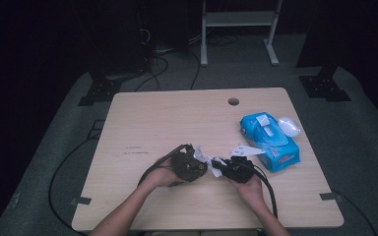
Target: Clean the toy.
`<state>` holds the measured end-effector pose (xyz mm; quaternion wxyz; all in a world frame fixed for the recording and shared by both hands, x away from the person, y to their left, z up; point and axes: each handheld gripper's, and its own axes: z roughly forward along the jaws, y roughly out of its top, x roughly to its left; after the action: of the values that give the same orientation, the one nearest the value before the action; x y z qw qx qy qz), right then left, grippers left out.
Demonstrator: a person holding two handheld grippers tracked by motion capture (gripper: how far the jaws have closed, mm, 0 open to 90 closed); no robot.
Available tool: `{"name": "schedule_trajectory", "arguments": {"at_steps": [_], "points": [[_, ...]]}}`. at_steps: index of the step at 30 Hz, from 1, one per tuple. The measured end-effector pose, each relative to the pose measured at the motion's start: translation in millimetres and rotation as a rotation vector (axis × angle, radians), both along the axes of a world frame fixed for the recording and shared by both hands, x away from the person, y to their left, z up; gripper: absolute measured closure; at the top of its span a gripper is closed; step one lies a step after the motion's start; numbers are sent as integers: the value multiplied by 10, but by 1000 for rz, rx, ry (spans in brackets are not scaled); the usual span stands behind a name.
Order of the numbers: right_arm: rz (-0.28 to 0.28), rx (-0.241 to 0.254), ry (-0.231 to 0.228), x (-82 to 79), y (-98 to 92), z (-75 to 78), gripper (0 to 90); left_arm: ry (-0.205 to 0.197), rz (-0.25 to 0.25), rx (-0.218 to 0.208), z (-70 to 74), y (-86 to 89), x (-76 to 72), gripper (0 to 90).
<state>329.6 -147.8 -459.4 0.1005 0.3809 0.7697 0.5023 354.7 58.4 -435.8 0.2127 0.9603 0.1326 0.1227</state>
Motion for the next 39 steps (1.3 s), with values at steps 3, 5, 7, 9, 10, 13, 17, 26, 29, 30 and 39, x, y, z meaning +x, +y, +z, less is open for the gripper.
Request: {"name": "schedule_trajectory", "arguments": {"at_steps": [3,5,7,9,10,13,17,26,29,30,39], "points": [[18,43,12,-1,4,13,813,-3,-3,-91,65,58,-17,573],[26,75,15,0,-3,38,812,-23,-16,-128,117,83,-48,572],[32,114,1,-5,-24,108,813,-33,-20,-174,172,126,-67,572],[40,142,-16,-21,-42,185,813,-42,-36,-241,217,190,-100,572],[45,156,-28,-41,-52,236,813,-41,-41,-278,234,217,-119,572],[68,175,-81,-124,-35,398,813,-73,-59,-358,267,273,-200,571],[96,152,-149,-222,26,552,813,-77,-46,-450,257,329,-270,571],[117,68,-207,-315,194,656,813,-82,-48,-491,180,358,-319,572],[154,68,-227,-347,282,710,813,-93,-55,-487,189,348,-345,572],[162,47,-244,-368,312,727,813,-96,-55,-489,187,351,-349,572],[135,-16,-254,-371,328,756,814,-97,-53,-495,180,328,-356,572]]}}
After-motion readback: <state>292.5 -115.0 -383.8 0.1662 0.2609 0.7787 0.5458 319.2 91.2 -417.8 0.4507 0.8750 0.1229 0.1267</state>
